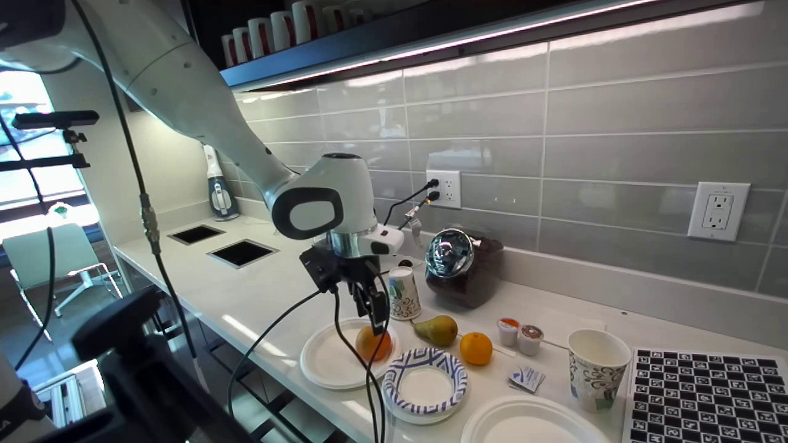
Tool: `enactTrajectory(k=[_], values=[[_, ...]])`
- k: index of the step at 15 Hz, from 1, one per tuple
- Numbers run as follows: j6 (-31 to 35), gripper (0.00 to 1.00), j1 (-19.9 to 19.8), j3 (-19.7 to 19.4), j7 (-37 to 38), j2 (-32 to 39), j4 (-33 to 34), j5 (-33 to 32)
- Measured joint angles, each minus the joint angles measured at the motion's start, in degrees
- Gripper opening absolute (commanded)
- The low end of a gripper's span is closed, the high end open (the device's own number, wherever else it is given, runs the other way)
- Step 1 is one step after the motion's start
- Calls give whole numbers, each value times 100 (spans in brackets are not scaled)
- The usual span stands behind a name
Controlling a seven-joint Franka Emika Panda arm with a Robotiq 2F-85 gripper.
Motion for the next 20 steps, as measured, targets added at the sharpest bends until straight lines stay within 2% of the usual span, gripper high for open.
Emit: enactTrajectory(k=[1,2,3,6,11,15,20], values=[[0,85,-27,-87,73,-58,-57,73],[1,96,-66,-157,110,-107,-106,143],[1,99,-105,-211,127,-146,-145,186],[8,100,-151,-231,127,-177,-172,237],[35,100,6,-22,124,-88,-115,237],[35,100,231,64,124,299,110,213],[179,100,413,-23,127,846,483,-36]])
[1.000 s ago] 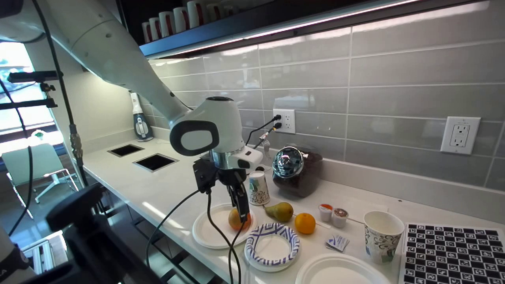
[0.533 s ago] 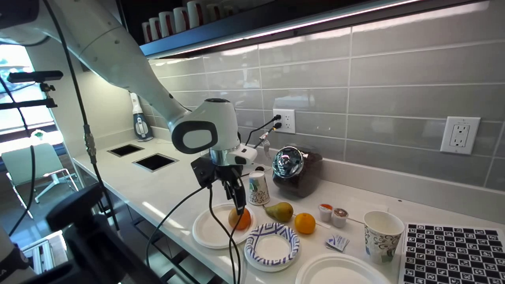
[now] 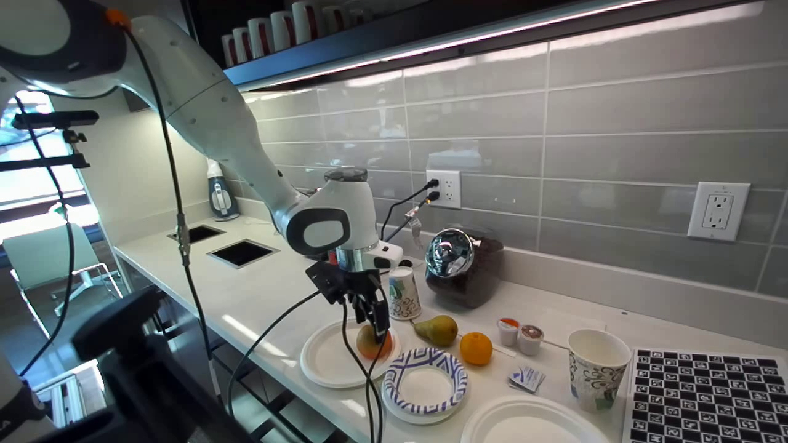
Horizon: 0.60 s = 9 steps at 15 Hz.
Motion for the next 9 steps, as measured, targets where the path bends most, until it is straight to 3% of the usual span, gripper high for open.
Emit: enactTrajectory(k=[9], values=[[-25,100,69,-78,-3,414,332,-357]])
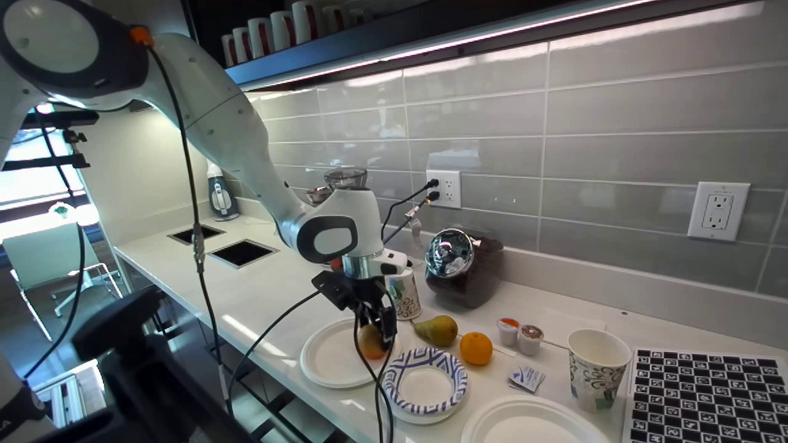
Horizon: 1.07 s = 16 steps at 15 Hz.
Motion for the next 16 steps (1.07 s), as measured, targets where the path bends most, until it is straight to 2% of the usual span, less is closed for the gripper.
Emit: enactTrajectory(k=[5,6,7,9,16], values=[[-281,98,1,1,-18,158,203,-42],[-389,74,0,5,-40,181,251,-42],[-496,73,0,7,-64,201,297,-42],[-725,62,-3,10,-85,238,402,-42],[-1313,60,-170,143,-262,322,719,59]])
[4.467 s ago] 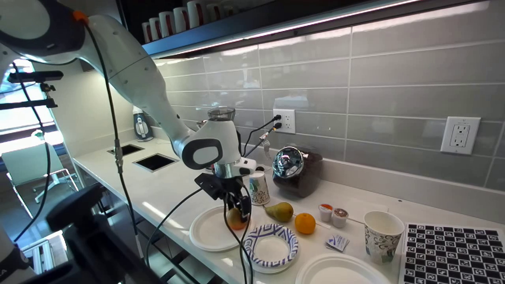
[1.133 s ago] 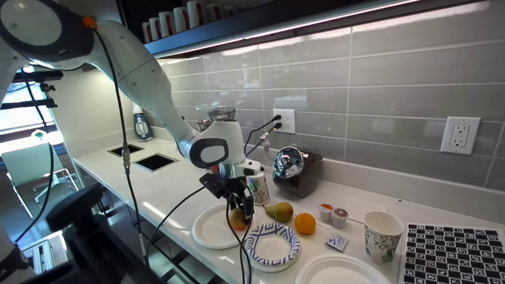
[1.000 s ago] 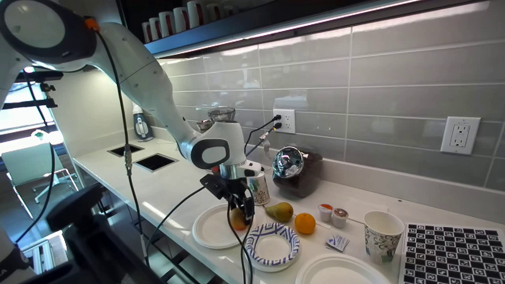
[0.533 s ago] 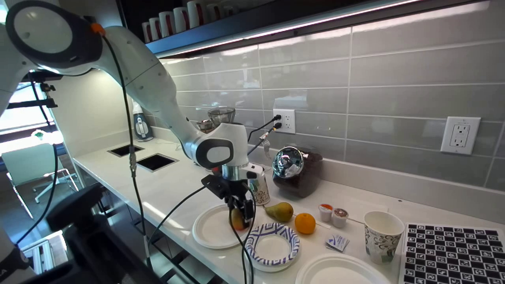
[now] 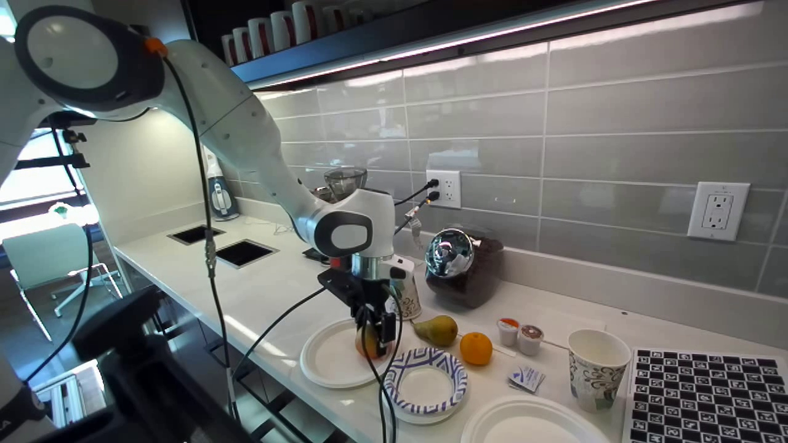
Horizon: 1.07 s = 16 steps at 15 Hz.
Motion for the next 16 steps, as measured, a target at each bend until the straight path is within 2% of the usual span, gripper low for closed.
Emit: enactTrajectory(k=[3,7,12,16], values=[[-29,60,-161,82,-129,-75,5,165],[-45,60,-349,-15,-73,-497,-243,386],[-39,60,-388,-353,428,-1061,-714,426],[150,60,-483,-628,810,-1115,-803,502]])
